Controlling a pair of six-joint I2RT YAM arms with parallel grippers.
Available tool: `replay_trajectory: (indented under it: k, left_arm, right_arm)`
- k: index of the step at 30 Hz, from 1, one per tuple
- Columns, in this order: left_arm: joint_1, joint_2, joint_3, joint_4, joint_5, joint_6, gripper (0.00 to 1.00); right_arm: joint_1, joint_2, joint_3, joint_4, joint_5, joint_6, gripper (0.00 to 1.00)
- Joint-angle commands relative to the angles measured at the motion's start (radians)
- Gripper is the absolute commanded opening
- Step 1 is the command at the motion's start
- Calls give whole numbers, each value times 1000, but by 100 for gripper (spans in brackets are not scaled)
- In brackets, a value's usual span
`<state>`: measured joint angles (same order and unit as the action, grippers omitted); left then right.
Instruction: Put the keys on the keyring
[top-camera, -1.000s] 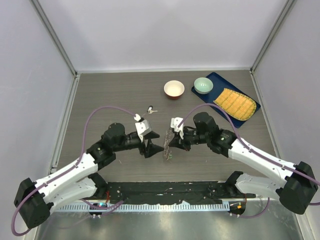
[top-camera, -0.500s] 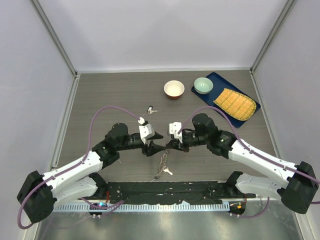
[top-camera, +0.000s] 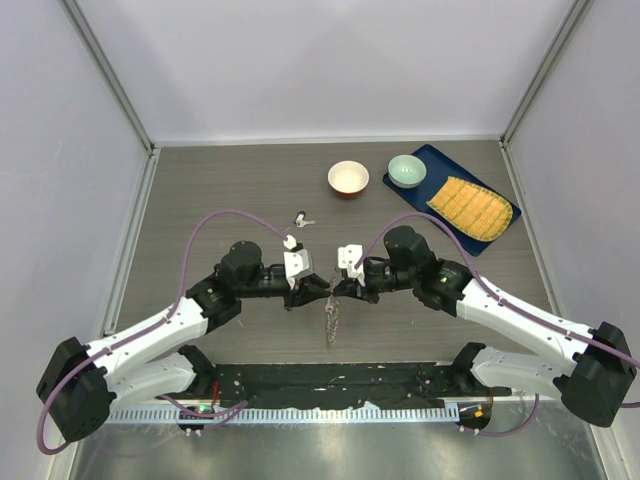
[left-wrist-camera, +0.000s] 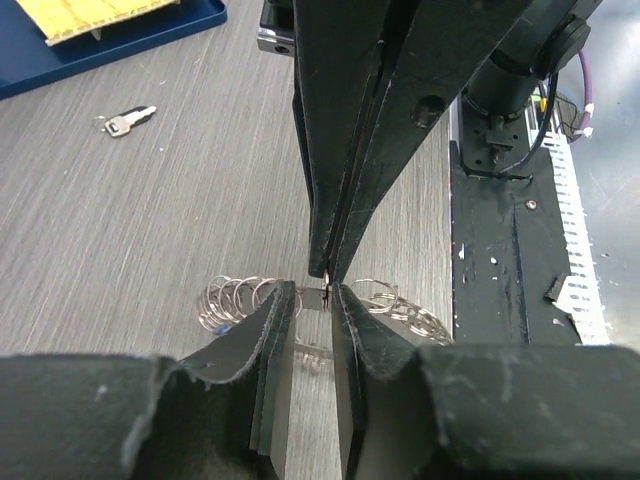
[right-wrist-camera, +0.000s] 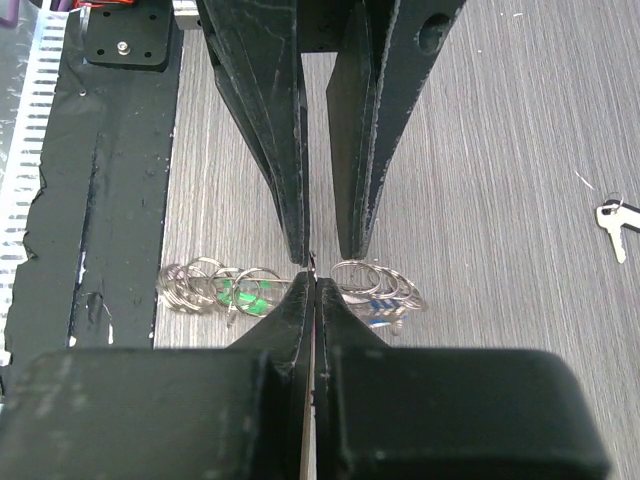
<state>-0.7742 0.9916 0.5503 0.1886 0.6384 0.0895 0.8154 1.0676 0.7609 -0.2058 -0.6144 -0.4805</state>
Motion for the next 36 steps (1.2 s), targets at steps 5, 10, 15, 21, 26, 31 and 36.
replay_trajectory:
  k: [5, 10, 15, 21, 26, 31, 36]
  left_arm:
    - [-7, 44, 56, -23, 37, 1, 22]
    - [-13, 68, 77, -54, 27, 0, 18]
    - [-13, 53, 80, -43, 29, -8, 10]
    - [-17, 32, 73, -38, 14, -19, 0]
    - [-20, -39, 54, -58, -57, 4, 0]
    - [-20, -99, 72, -135, -91, 56, 0]
    - [-22, -137, 121, -227, -89, 134, 0]
  right_arm:
    - [2, -18, 40, 72, -7, -7, 1]
    - [4, -23, 35, 80, -10, -3, 1]
    - [4, -31, 26, 88, -21, 3, 1]
    - [4, -47, 29, 92, -24, 36, 4]
    - [4, -107, 34, 118, 124, 172, 45]
    - [1, -139, 32, 141, 342, 370, 74]
    - [-22, -152, 25, 146, 540, 477, 96]
